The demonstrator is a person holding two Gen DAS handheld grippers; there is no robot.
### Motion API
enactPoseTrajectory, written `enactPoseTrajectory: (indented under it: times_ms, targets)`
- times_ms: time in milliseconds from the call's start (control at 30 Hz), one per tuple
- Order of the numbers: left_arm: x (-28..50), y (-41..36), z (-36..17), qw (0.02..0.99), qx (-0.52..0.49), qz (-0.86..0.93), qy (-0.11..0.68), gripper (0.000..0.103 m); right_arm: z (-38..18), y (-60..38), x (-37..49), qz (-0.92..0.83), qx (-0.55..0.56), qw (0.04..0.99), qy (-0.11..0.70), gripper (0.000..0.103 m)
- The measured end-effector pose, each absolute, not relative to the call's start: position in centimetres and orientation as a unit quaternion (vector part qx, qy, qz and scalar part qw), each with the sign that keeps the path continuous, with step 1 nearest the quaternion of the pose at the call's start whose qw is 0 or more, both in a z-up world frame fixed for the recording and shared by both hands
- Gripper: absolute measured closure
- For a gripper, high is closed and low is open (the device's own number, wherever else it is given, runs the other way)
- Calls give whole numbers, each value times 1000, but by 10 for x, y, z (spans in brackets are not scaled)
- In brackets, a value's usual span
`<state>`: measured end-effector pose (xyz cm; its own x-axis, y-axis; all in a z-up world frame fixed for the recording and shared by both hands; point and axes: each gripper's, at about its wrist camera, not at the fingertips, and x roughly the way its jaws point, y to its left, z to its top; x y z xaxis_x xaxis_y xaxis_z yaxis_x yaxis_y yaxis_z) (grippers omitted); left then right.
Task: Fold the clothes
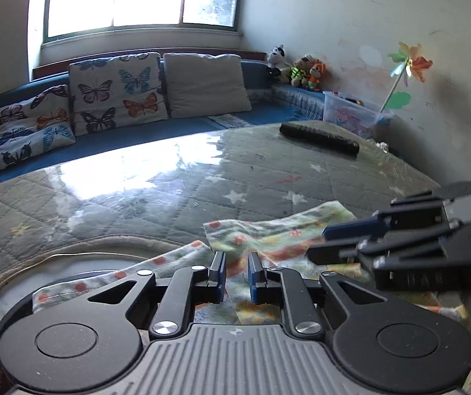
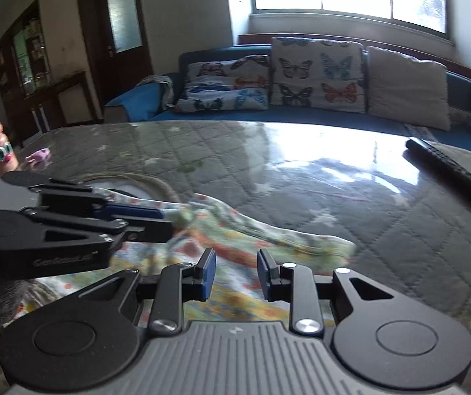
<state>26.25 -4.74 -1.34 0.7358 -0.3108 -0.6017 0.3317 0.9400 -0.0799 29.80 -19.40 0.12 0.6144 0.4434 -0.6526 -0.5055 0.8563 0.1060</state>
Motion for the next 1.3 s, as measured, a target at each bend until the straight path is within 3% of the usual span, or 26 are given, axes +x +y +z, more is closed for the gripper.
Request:
enactPoseTrajectory:
  times_ms: [300,500,733,1300]
  targets:
    - [265,-42,-25,932,50,-132,333,90,-3,-213,303,214,-50,906,361,77]
    - [244,-38,-13,935,50,-142,323,90,6,-187,282,274,-68,898,337,77]
    - [199,-36,-8,931,72,-163,319,89,-8,-158,260,288,-133,882,349,76]
    - [77,-50,-21,925,114,-190,308,89,-2,-174,138,326,-119,868,356,69]
